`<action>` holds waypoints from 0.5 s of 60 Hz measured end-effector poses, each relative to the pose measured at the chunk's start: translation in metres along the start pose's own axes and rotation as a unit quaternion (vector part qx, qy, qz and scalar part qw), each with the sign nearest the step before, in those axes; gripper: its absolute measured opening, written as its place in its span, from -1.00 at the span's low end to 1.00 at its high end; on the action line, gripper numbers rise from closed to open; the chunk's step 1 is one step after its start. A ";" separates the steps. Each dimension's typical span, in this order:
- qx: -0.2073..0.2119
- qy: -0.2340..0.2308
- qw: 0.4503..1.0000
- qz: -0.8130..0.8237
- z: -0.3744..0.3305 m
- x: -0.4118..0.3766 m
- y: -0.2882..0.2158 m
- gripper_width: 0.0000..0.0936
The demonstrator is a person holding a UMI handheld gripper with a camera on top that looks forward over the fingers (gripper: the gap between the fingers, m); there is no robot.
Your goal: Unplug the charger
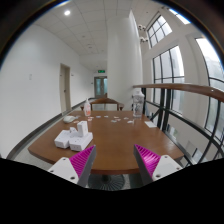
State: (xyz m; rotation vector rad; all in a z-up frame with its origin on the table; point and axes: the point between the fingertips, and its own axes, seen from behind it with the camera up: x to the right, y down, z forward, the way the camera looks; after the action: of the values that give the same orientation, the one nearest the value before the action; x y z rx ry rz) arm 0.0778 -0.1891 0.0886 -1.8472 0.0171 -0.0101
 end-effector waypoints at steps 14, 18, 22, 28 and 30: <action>-0.006 -0.014 1.000 -0.010 0.033 -0.017 -0.007 0.66; -0.011 -0.023 1.000 -0.017 0.042 -0.025 -0.005 0.66; -0.014 -0.037 0.999 -0.022 0.067 -0.049 -0.009 0.66; -0.014 -0.060 0.998 -0.034 0.092 -0.078 -0.010 0.65; -0.012 -0.069 0.997 -0.038 0.101 -0.090 -0.012 0.65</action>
State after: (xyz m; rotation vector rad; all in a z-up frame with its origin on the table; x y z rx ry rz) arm -0.0104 -0.0869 0.0722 -1.8671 -0.1496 0.0644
